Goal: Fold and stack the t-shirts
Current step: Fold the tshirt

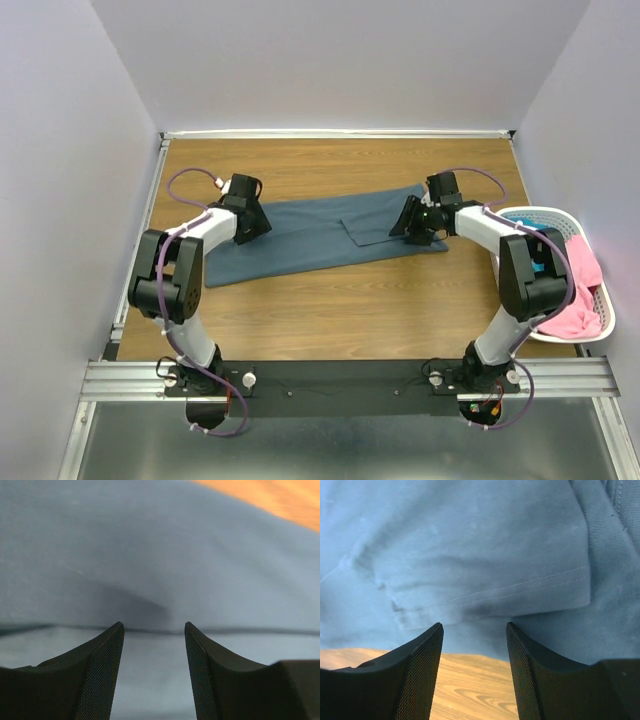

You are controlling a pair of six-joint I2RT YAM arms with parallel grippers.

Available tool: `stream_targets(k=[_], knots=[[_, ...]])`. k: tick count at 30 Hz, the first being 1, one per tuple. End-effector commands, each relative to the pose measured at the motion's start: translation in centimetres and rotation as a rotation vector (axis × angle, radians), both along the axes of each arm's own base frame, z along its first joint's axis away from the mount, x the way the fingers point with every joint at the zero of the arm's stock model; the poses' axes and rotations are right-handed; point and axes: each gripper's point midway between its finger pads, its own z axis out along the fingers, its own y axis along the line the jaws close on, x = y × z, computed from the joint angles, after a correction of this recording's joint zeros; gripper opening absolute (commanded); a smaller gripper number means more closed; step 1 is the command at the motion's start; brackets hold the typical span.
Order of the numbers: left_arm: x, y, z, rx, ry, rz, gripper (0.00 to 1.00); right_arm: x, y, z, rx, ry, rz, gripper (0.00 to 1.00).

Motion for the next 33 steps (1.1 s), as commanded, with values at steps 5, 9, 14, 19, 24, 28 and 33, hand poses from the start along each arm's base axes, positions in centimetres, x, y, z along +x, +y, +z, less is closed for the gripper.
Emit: stream_targets(k=[5, 9, 14, 19, 24, 28, 33], knots=[[0.0, 1.9, -3.9, -0.035, 0.113, 0.020, 0.60, 0.7, -2.3, -5.4, -0.143, 0.097, -0.013, 0.60], [-2.6, 0.9, -4.6, -0.102, 0.148, -0.030, 0.60, 5.3, -5.1, -7.0, -0.166, 0.093, -0.089, 0.59], [-7.4, -2.2, -3.8, -0.275, 0.185, -0.128, 0.60, 14.7, -6.5, -7.0, -0.180, -0.021, -0.112, 0.59], [-14.4, -8.0, -2.7, -0.326, 0.225, -0.334, 0.60, 21.9, -3.8, -5.9, -0.059, -0.155, -0.005, 0.59], [-15.4, -9.5, 1.4, -0.268, 0.141, -0.381, 0.68, 22.8, -2.0, -0.5, 0.004, -0.256, 0.067, 0.59], [-13.5, -8.6, 5.9, -0.227, -0.008, -0.352, 0.74, 20.1, -0.9, 4.1, 0.003, -0.299, 0.095, 0.60], [-11.7, -7.5, 4.8, -0.156, 0.001, -0.339, 0.73, 13.4, 4.0, 5.3, 0.057, -0.247, 0.179, 0.59]])
